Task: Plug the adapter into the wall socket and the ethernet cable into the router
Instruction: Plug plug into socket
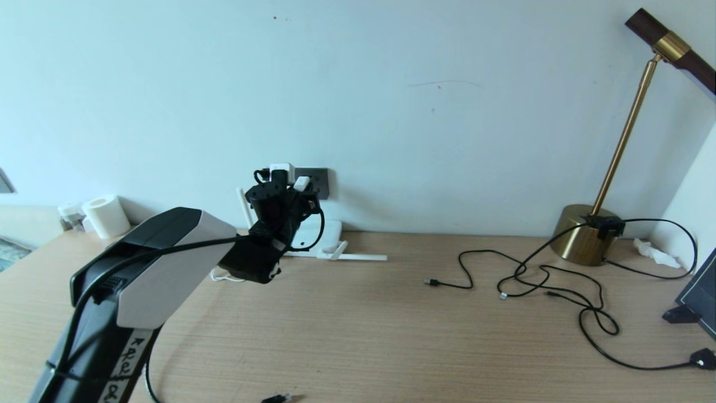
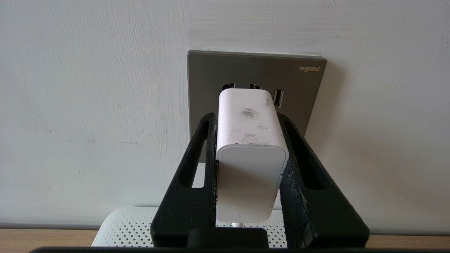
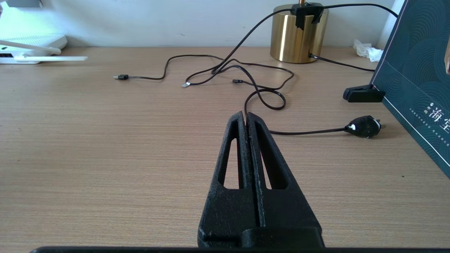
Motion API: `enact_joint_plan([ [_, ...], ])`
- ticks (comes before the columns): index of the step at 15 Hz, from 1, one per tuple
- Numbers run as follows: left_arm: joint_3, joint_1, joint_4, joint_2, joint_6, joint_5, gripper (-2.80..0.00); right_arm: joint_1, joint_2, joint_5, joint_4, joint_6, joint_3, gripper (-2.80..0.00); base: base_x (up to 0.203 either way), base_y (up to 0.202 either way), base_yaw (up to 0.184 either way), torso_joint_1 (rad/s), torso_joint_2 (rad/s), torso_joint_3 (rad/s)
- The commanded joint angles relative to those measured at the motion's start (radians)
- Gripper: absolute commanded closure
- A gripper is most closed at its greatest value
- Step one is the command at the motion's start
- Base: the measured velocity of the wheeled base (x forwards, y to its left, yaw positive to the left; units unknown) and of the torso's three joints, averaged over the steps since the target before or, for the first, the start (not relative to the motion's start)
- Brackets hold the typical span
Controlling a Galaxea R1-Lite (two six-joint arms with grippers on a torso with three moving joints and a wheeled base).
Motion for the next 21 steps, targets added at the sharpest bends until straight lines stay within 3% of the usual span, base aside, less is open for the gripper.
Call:
enact_joint_plan([
  [1, -0.006, 0.000, 0.001, 0.002, 0.000, 0.002, 0.00, 0.001, 0.000, 0.001, -0.001, 0.000, 0.009, 0.00, 0.000, 0.000, 0.000, 0.000, 0.00, 0.000],
  [21, -0.059, 0.001, 0.034, 0.015, 0.000, 0.003, 0.00, 0.000, 0.000, 0.000, -0.001, 0.000, 0.009, 0.00, 0.000, 0.000, 0.000, 0.000, 0.00, 0.000],
])
